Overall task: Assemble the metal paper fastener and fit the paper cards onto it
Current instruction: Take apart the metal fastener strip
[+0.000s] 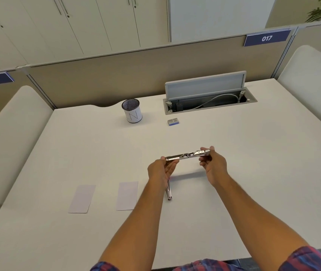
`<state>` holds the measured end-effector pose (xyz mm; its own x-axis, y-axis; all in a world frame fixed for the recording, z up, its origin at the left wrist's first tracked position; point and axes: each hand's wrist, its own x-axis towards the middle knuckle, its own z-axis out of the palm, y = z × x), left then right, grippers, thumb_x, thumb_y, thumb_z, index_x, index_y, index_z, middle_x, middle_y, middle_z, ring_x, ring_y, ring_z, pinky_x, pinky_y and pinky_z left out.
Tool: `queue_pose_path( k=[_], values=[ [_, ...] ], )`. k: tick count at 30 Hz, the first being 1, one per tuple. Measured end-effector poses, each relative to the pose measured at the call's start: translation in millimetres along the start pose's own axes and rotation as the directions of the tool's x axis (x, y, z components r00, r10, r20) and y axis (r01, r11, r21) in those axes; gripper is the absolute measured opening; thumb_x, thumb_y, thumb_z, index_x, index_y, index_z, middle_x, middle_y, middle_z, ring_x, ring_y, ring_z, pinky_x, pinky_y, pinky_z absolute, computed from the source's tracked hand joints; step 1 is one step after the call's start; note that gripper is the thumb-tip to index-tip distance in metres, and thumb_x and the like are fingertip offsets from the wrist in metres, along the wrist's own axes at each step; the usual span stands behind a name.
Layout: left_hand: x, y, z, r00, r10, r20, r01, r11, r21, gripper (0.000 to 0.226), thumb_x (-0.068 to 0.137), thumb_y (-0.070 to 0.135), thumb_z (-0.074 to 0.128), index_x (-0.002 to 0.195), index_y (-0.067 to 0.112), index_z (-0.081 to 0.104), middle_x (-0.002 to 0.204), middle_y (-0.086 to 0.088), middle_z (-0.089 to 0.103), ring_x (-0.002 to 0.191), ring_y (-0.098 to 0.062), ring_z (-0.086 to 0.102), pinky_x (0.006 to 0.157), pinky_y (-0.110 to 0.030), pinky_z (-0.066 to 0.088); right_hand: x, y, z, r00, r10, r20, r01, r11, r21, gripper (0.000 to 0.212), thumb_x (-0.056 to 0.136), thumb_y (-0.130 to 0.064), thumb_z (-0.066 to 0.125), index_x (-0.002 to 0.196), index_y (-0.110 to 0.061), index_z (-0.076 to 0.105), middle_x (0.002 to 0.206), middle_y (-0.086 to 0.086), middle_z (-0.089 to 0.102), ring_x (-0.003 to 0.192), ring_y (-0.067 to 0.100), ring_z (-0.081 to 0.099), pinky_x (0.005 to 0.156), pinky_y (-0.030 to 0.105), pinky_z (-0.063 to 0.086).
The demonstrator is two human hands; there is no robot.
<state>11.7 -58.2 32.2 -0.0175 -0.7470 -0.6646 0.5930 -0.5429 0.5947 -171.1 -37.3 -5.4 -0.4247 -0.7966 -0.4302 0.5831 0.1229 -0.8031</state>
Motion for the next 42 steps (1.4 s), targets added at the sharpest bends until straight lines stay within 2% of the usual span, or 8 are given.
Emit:
queue_pose_path(
  k=[8,11,13,15,19,27,35,42],
  values=[
    [5.1,-8.6,-0.8,0.996,0.050,-0.074,-0.047,0.998,0.033,0.017,0.103,0.009,0.047,0.094,-0.001,0.058,0.073,-0.020,0.075,0.064,-0.025,0.076,0.054,-0.026,0.061,-6.6,-2.7,-1.3,0.998,0.010,0.069,-0.010,1.000,0.005,0.034,0.102,-0.025,0.059,0.108,0.007,0.069,0.077,0.013,0.073,0.062,0.017,0.070,0.058,0.025,0.059],
    [5.7,-8.5,-4.8,0.964,0.250,-0.087,-0.200,0.903,0.381,0.020,0.101,0.022,0.051,0.094,0.008,0.063,0.083,-0.010,0.076,0.071,-0.022,0.076,0.055,-0.026,0.056,-8.2,-6.1,-4.2,0.991,0.095,0.090,-0.098,0.995,0.028,0.030,0.102,-0.020,0.057,0.111,0.007,0.068,0.086,0.019,0.071,0.064,0.018,0.071,0.059,0.025,0.060],
    [5.2,-7.8,-9.2,0.831,0.546,0.109,-0.383,0.420,0.822,0.023,0.099,0.040,0.049,0.096,0.023,0.064,0.091,0.001,0.075,0.076,-0.014,0.071,0.065,-0.028,0.051,-9.6,-8.0,-6.6,0.987,0.125,0.106,-0.128,0.991,0.027,0.029,0.102,-0.018,0.057,0.111,0.006,0.068,0.089,0.021,0.070,0.066,0.019,0.072,0.059,0.025,0.060],
    [3.4,-5.0,-7.4,0.697,0.515,0.499,-0.528,-0.102,0.843,0.029,0.096,0.050,0.048,0.117,0.031,0.057,0.103,0.005,0.074,0.088,-0.017,0.070,0.085,-0.036,0.052,-11.4,-9.2,-7.6,0.981,0.145,0.129,-0.147,0.989,0.010,0.027,0.101,-0.017,0.058,0.110,0.006,0.068,0.087,0.020,0.071,0.068,0.020,0.072,0.061,0.025,0.060],
    [2.1,-9.6,7.2,0.698,0.017,0.716,-0.627,-0.467,0.623,0.058,0.100,0.032,0.048,0.147,0.050,0.019,0.115,0.000,0.063,0.099,-0.023,0.062,0.081,-0.041,0.052,-18.0,-8.6,-8.1,0.969,0.181,0.171,-0.176,0.983,-0.044,0.027,0.102,-0.020,0.058,0.104,0.005,0.069,0.077,0.016,0.074,0.071,0.021,0.074,0.061,0.025,0.061],
    [0.7,-3.0,14.1,0.684,-0.083,0.725,-0.683,-0.423,0.596,0.085,0.084,-0.004,0.047,0.139,0.059,0.029,0.108,0.008,0.060,0.095,-0.017,0.058,0.075,-0.043,0.056,-19.2,-5.5,-15.7,0.952,0.146,0.269,-0.127,0.988,-0.088,0.032,0.101,-0.024,0.062,0.108,0.005,0.072,0.094,0.018,0.077,0.085,0.024,0.075,0.071,0.026,0.061],
    [0.4,0.7,20.9,0.652,-0.049,0.757,-0.684,-0.467,0.560,0.036,0.093,0.017,0.054,0.118,0.037,0.041,0.081,-0.001,0.062,0.071,-0.029,0.058,0.065,-0.047,0.057,-17.4,-1.5,-14.5,0.957,0.092,0.274,-0.050,0.986,-0.157,0.027,0.100,-0.023,0.062,0.095,0.000,0.077,0.084,0.012,0.076,0.076,0.018,0.074,0.068,0.024,0.060],
    [1.1,-9.0,8.4,0.585,0.198,0.787,-0.718,-0.325,0.615,0.018,0.102,0.040,0.045,0.093,0.026,0.037,0.068,-0.005,0.063,0.056,-0.030,0.060,0.055,-0.045,0.053,-14.8,-1.3,-14.4,0.969,0.056,0.242,-0.014,0.985,-0.171,0.031,0.100,-0.025,0.062,0.104,0.004,0.073,0.087,0.013,0.077,0.075,0.016,0.073,0.068,0.024,0.060]
  ],
)
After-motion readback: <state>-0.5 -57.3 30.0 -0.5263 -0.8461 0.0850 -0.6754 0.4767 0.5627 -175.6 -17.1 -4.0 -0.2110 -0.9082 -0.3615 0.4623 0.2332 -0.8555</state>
